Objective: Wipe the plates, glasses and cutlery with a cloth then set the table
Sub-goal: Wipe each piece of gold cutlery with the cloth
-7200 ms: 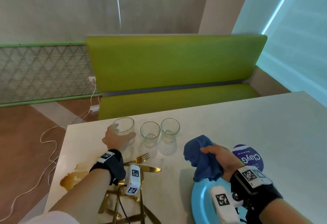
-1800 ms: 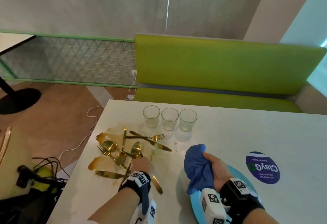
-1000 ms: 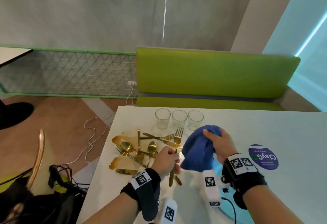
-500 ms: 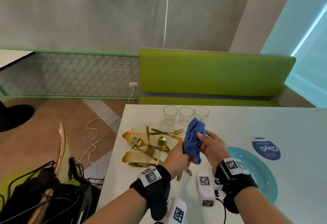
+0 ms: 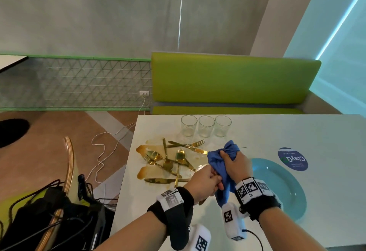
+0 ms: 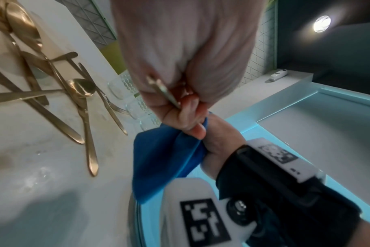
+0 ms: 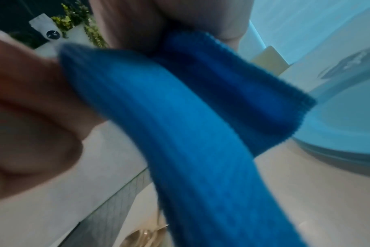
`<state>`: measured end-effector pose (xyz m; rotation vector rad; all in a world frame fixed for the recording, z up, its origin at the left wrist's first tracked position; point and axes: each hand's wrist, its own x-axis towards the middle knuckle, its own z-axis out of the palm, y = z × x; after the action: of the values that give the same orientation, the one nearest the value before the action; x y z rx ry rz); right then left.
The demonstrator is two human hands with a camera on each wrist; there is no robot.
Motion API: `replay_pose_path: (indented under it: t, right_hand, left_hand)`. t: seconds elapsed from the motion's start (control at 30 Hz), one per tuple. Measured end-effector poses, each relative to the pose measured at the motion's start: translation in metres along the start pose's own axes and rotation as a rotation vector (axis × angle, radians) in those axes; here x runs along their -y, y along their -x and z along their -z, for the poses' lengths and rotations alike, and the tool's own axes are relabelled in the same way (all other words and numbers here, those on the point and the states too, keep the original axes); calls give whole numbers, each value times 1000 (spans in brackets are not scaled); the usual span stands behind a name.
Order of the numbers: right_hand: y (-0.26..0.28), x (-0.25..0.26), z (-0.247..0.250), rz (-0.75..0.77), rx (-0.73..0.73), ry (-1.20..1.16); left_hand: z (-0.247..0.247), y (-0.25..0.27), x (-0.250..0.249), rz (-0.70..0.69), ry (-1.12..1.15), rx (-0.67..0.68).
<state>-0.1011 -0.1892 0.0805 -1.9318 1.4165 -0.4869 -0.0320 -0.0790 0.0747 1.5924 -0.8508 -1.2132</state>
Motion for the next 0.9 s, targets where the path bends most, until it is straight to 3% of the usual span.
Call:
replay_pose_path:
  t: [0.2, 0.43, 0.57, 0.63, 0.77, 0.9]
  right_hand:
    - [-12, -8, -9, -94, 309, -569]
    - [-42, 1, -6, 110, 39, -104]
    - [-61, 13, 16, 55, -144, -120]
    - [-78, 9, 38, 35, -160, -255]
    - [-78, -5, 56, -19, 75, -783]
    - [-61, -13, 28, -53, 325, -786]
  left_hand:
    - [10, -10, -6, 22, 30, -57]
    - [12, -23, -14, -4, -32, -103]
    - [20, -31, -12, 42, -59, -108]
    - [29, -32, -4, 83, -16, -146]
    - [40, -37, -2, 74, 203, -229]
    - [28, -51, -12, 6, 224, -243]
